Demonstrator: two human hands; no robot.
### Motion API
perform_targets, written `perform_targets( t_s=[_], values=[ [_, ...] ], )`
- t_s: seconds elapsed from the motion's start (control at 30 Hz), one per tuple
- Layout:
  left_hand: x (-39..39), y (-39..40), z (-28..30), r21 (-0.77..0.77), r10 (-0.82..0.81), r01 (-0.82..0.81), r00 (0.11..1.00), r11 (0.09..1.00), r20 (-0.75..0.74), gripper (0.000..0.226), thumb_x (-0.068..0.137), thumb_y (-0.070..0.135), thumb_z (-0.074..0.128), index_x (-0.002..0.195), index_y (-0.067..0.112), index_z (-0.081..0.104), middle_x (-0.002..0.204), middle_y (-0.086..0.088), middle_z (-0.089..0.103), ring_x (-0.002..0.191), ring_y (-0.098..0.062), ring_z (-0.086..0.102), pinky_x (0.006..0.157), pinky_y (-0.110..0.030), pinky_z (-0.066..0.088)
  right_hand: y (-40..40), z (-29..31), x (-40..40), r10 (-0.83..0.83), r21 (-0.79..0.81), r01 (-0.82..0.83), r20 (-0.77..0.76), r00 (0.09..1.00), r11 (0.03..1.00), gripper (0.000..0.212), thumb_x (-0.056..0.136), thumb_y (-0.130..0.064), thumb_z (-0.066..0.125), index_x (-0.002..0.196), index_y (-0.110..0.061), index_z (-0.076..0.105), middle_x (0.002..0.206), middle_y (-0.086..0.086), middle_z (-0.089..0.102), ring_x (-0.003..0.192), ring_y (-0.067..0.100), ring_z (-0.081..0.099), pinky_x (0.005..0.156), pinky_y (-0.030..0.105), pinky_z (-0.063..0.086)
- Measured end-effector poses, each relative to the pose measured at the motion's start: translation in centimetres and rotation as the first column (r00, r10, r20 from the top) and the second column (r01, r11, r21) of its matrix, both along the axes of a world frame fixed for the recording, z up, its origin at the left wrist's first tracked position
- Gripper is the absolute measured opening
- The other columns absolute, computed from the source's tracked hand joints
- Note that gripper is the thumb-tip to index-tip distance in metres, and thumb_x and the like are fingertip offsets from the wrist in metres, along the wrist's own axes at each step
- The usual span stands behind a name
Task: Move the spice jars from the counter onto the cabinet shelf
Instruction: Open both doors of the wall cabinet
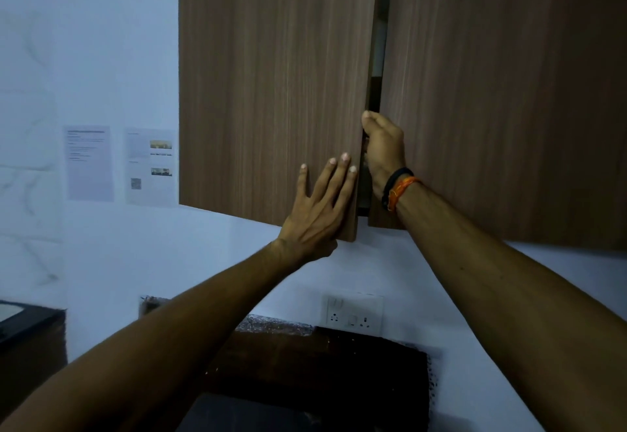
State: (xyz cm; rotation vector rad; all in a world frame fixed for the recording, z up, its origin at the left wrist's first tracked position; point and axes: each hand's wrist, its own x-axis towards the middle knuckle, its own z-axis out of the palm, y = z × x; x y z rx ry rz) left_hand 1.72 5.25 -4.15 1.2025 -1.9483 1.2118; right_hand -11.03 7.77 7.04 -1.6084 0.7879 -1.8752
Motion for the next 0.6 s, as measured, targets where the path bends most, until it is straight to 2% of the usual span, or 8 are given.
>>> perform_targets(
  t_s=[0.07,0.13,0.23,0.3,0.4,0.47,0.53,0.6],
  values=[
    [0.6,1.2,-0.1,0.014,-0.022,0.022,1.0,1.0,-0.007,0.143,0.057,0.05,0.086,0.157,0.002,-0.004,0.165,-0.024,-0.005,0.153,-0.04,-0.006,0.114,-0.07,0.02,0.8,0.1,0.6,0.01,0.008,-0.011,0.069,0.998,1.0,0.028,0.103,-0.021,0.049,0.122,-0.009,0.067,0.12,0.006,0.068,0.117,0.021,0.061,0.106,0.045,0.048],
    [1.4,2.6,0.0,0.024,-0.082,0.082,0.997,0.996,-0.013,0.137,0.063,0.059,0.079,0.157,0.001,-0.002,0.165,-0.025,-0.002,0.153,-0.041,-0.003,0.115,-0.068,0.02,1.6,0.0,1.2,0.017,0.009,-0.018,0.104,0.994,1.0,0.029,0.102,-0.019,0.05,0.124,-0.008,0.067,0.122,0.007,0.068,0.119,0.021,0.061,0.106,0.045,0.048],
    [1.8,4.8,0.5,0.038,-0.175,0.177,0.983,0.983,-0.063,0.132,0.071,0.081,0.057,0.158,-0.001,0.002,0.166,-0.024,-0.006,0.154,-0.038,-0.008,0.117,-0.068,0.015,2.9,-0.2,2.0,0.042,-0.015,-0.04,0.128,0.991,0.999,0.028,0.101,-0.017,0.052,0.124,-0.008,0.067,0.122,0.007,0.068,0.118,0.022,0.062,0.104,0.045,0.05],
    [1.7,6.3,0.9,0.024,-0.236,0.242,0.96,0.97,-0.152,0.126,0.076,0.083,0.048,0.157,-0.002,0.001,0.166,-0.021,-0.009,0.154,-0.036,-0.011,0.118,-0.067,0.011,3.9,-0.2,2.5,0.073,-0.046,-0.068,0.123,0.99,0.997,0.026,0.1,-0.016,0.054,0.121,-0.009,0.068,0.119,0.007,0.069,0.116,0.021,0.064,0.102,0.045,0.052],
    [1.7,8.3,1.7,-0.031,-0.274,0.275,0.928,0.961,-0.254,0.107,0.085,0.058,0.054,0.157,-0.003,0.003,0.166,-0.022,-0.006,0.154,-0.035,-0.008,0.119,-0.066,0.015,5.3,-0.4,3.2,0.143,-0.097,-0.134,0.096,0.985,0.986,0.022,0.099,-0.015,0.058,0.117,-0.009,0.069,0.112,0.006,0.071,0.108,0.019,0.068,0.096,0.042,0.056],
    [2.2,9.5,2.1,-0.053,-0.281,0.277,0.917,0.959,-0.284,0.104,0.08,0.035,0.061,0.156,-0.006,0.004,0.165,-0.024,-0.005,0.154,-0.037,-0.006,0.119,-0.064,0.018,6.2,-0.5,3.8,0.193,-0.12,-0.183,0.078,0.978,0.976,0.023,0.098,-0.016,0.061,0.116,-0.007,0.07,0.109,0.006,0.073,0.103,0.018,0.07,0.091,0.037,0.058],
    [2.8,10.8,2.2,-0.05,-0.291,0.289,0.907,0.956,-0.306,0.105,0.076,0.025,0.062,0.155,-0.008,0.002,0.165,-0.026,-0.007,0.154,-0.038,-0.007,0.12,-0.062,0.017,7.0,-0.5,4.6,0.239,-0.145,-0.227,0.068,0.969,0.963,0.026,0.097,-0.016,0.063,0.118,-0.004,0.07,0.111,0.009,0.073,0.104,0.02,0.07,0.089,0.037,0.059],
    [3.4,12.2,2.1,-0.054,-0.303,0.302,0.894,0.952,-0.33,0.104,0.074,0.019,0.062,0.154,-0.01,0.002,0.164,-0.028,-0.007,0.154,-0.039,-0.007,0.121,-0.059,0.017,7.8,-0.6,5.6,0.289,-0.161,-0.276,0.063,0.955,0.947,0.03,0.096,-0.017,0.064,0.121,-0.002,0.068,0.117,0.011,0.072,0.11,0.022,0.069,0.094,0.04,0.057]
  ],
)
